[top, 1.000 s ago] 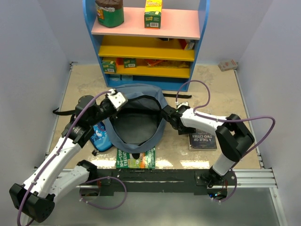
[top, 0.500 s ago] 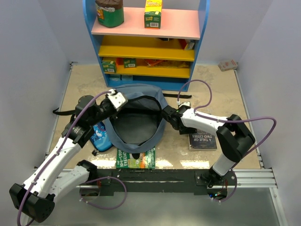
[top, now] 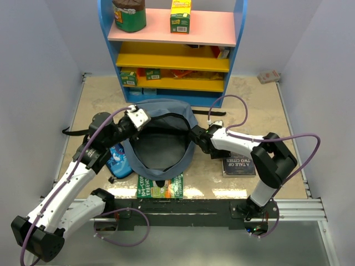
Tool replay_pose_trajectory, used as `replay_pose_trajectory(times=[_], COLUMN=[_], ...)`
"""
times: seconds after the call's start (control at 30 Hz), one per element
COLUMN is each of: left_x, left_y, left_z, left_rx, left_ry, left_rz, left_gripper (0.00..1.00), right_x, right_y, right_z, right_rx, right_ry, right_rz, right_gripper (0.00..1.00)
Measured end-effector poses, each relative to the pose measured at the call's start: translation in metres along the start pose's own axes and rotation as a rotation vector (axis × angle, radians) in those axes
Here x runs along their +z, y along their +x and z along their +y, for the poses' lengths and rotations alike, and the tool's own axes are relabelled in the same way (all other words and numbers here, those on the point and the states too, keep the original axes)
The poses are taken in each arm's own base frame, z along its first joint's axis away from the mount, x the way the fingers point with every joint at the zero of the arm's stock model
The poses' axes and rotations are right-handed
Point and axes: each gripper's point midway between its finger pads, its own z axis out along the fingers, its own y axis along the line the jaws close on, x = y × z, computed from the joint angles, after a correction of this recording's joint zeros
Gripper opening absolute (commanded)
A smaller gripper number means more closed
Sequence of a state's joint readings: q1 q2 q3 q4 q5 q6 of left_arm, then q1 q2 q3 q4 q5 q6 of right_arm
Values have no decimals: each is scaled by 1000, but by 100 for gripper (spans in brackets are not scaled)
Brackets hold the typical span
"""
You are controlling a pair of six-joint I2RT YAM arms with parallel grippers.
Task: Pack the student bag
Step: Adjust the book at the center of the board.
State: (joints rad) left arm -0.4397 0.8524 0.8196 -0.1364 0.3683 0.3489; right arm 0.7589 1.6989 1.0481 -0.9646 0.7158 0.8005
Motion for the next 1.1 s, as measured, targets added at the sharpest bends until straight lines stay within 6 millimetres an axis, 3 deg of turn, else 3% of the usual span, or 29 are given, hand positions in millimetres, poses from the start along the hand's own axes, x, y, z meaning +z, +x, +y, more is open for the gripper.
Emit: replay_pose_trajectory(times=[0.53,1.1], left_x=[-1,-1], left_y=[5,5], left_z=[-2,-3], left_rx=[-2,-3], left_ry=[2,3], left_rz=[6,7], left_gripper=[0,0], right_x=[-9,-3], right_y=[-1,0], right_z=[11,-2], right_rx=[-23,2], right_ry=[-27,46], right_rz=[-31,-27], right_gripper=[44,44])
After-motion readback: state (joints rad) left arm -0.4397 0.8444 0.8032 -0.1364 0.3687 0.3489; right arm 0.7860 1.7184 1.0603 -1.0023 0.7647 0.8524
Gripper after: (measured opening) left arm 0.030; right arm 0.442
